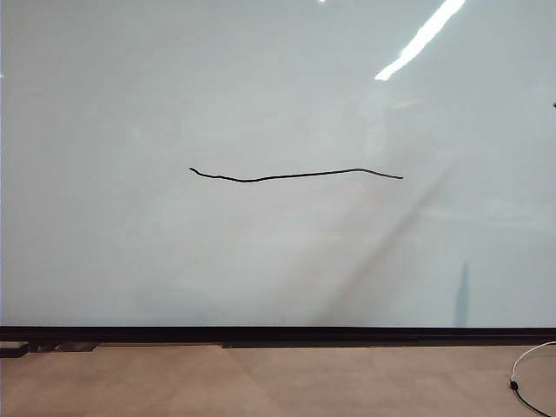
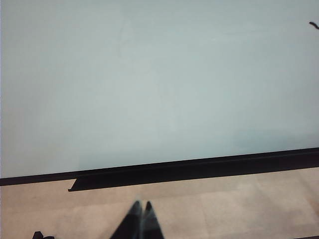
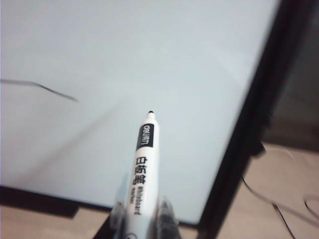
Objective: Pick up the pen on the shelf to the right of the whiteboard and draw a straight line.
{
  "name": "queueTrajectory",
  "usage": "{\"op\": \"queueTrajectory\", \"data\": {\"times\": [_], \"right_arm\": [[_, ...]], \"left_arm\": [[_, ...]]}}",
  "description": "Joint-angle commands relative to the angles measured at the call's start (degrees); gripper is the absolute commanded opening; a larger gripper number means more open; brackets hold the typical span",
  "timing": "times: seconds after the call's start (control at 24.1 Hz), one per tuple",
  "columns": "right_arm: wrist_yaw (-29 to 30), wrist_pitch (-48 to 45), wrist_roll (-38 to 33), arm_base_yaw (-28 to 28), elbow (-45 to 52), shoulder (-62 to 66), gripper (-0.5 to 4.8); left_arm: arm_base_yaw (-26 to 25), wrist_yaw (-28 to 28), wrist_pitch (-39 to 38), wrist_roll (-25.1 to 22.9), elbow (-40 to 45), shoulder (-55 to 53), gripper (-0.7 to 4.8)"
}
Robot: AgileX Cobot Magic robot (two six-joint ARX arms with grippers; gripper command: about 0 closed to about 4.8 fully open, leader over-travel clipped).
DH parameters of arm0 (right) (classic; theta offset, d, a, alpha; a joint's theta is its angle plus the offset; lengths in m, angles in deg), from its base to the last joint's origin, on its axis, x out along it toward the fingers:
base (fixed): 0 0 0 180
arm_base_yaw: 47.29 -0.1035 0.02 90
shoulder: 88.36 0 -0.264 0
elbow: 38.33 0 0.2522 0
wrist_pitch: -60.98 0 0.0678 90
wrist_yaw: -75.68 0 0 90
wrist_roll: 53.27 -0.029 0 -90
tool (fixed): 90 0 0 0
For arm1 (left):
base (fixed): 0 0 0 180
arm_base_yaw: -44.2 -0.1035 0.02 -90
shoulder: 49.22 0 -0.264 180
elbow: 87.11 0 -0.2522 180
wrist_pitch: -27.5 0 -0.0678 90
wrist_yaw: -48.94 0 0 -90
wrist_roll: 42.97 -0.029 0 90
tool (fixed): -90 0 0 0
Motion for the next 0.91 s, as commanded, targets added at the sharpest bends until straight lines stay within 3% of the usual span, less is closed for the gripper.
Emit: {"op": "queueTrajectory", "data": {"times": [0.04,0.5,0.66,0.91], "right_arm": [[3.8,-7.2,-1.1,3.2,2.8,0.0,-0.07],[18.1,-10.2,-4.4,18.7,5.3,0.0,-0.07],[18.5,-10.5,-9.6,21.5,5.3,0.0,-0.07],[17.0,-13.1,-9.7,21.0,5.2,0.0,-0.07]], "left_arm": [[0.0,-0.1,0.4,0.0,-0.2,0.0,-0.05],[0.0,0.0,0.3,0.0,-0.2,0.0,-0.05],[0.0,0.0,0.3,0.0,-0.2,0.0,-0.05],[0.0,0.0,0.3,0.0,-0.2,0.0,-0.05]]}}
